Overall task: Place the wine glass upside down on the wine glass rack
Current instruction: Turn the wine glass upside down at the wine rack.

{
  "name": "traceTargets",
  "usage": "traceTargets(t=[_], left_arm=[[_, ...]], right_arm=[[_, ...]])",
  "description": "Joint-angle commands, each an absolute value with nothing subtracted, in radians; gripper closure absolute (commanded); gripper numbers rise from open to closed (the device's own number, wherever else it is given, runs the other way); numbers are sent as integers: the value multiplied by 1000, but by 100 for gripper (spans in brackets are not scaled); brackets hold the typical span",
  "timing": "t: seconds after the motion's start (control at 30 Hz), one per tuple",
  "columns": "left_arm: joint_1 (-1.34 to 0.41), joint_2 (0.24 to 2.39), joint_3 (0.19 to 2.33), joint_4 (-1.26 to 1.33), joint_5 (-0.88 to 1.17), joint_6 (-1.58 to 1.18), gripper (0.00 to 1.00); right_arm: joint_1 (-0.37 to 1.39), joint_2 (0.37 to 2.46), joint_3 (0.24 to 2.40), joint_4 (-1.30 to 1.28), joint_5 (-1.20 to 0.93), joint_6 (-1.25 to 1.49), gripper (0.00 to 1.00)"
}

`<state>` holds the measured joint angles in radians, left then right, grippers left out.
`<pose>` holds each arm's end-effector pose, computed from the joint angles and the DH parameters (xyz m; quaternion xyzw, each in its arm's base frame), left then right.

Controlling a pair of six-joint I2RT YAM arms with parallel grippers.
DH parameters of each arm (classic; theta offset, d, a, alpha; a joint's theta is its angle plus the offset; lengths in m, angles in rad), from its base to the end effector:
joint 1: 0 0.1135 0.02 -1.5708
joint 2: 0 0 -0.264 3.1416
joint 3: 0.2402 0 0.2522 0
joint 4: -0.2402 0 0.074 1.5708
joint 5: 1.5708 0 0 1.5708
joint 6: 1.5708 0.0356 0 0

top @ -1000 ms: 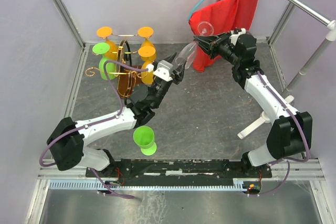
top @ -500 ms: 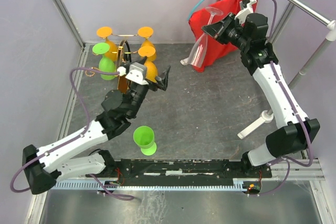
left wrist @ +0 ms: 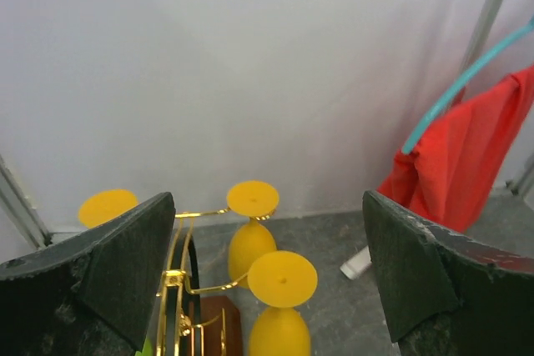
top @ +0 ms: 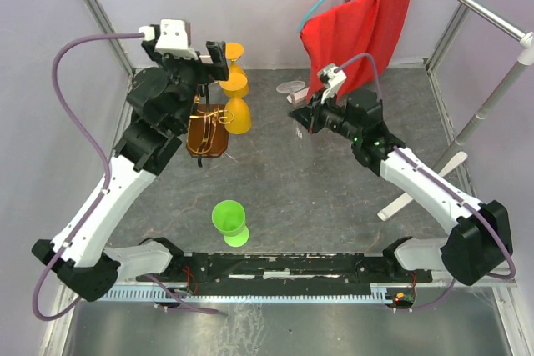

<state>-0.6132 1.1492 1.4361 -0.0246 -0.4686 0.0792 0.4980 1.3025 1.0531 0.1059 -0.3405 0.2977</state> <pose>0.1990 -0.1204 0.5087 0.0276 0.6193 -0.0674 0.7818 0.2655 0.1579 0.3504 -0.1848 0.7302 0.3680 0.5451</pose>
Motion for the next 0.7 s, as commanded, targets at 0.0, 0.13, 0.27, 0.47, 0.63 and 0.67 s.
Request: traceTargets(t=[0.0, 0.13, 0.27, 0.47, 0.63, 0.67], left_arm=[[-568, 1215, 1494, -156, -304, -13, 1], [-519, 1256, 1513, -170, -229, -42, 1], [-449, 1281, 1519, -183, -149, -58, 1], [-367, 1278, 1516, -190, -116, -82, 1], [-337, 1255, 1516, -206, -122, -73, 1], [-333, 1252, 1517, -210, -125, -72, 1]], right_arm=[[593, 1262, 1013, 421, -331, 172, 99], [681, 1310, 1003, 472, -310, 102, 99], [744, 1373, 1003, 570, -270, 98, 99], [833, 1479, 1024, 656, -219, 80, 99], [869, 1553, 1020, 754, -211, 107, 99], [876, 1567, 1023, 773, -209, 113, 99]])
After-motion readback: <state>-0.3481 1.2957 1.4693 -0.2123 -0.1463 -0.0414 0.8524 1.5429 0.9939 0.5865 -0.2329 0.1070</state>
